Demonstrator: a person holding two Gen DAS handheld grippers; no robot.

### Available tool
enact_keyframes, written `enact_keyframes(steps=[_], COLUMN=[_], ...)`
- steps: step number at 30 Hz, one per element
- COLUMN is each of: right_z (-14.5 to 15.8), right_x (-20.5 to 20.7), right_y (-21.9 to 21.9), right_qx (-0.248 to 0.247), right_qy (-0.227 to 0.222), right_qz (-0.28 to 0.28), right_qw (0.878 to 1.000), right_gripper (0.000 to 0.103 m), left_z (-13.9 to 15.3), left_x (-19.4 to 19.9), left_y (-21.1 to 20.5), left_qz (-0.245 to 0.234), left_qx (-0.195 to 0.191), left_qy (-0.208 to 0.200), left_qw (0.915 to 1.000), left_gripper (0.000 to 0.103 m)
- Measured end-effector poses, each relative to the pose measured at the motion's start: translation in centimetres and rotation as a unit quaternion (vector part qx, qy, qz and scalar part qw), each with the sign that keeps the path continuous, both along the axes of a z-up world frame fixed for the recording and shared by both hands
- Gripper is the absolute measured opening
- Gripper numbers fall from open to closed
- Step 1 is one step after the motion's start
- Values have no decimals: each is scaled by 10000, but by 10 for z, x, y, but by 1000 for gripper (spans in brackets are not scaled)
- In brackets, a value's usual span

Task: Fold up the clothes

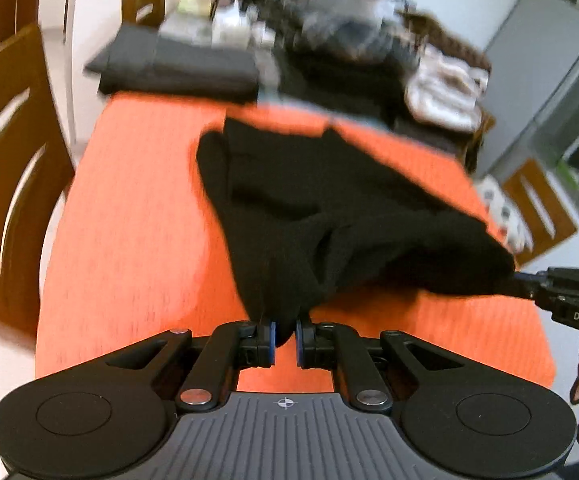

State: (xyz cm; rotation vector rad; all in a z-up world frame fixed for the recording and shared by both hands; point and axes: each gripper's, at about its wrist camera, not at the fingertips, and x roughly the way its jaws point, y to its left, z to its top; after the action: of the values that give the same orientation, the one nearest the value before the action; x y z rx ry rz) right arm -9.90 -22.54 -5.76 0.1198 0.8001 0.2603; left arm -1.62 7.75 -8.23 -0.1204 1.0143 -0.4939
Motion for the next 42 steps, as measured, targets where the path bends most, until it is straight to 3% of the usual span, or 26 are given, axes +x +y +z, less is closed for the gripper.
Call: enact_keyframes(steps=[5, 9, 14, 17, 19, 27, 33, 42], right_z=[-52, -80, -58, -30, -17, -5, -27, -65], right_x=[-34, -44, -56, -50, -38, 49, 124, 204], right_y=[19, 31, 31, 14, 0, -48, -61, -58], right_qx=[-211, -377, -468, -337, -243, 101, 312, 905], right_qy=[518, 945, 998, 827, 702, 509, 626, 1051], right_qz=[8, 84, 341, 343, 278, 143, 250, -114], right_qw=[9984, 9948, 9933, 9954, 9968, 9986, 9972, 9903], right_gripper=[8, 9, 11, 23, 32, 41, 47, 47], left_z=[-35, -47, -38, -28, -22, -7, 4, 12], left_x=[-30, -51, -76, -83, -84, -77, -86, -96], left_y=[-2, -4, 6, 12, 11, -11, -24, -19], left_qz=[-255, -562, -535, -304, -127, 824, 1538, 2108], left_qx=[308, 464, 511, 497, 489, 489, 549, 681], left_qy=[218, 142, -21, -115, -177, -292, -328, -265], left_qw=[9990, 9972, 9973, 9982, 9986, 9950, 9860, 9748], left_gripper=[12, 12, 19, 29, 37, 50, 55, 60])
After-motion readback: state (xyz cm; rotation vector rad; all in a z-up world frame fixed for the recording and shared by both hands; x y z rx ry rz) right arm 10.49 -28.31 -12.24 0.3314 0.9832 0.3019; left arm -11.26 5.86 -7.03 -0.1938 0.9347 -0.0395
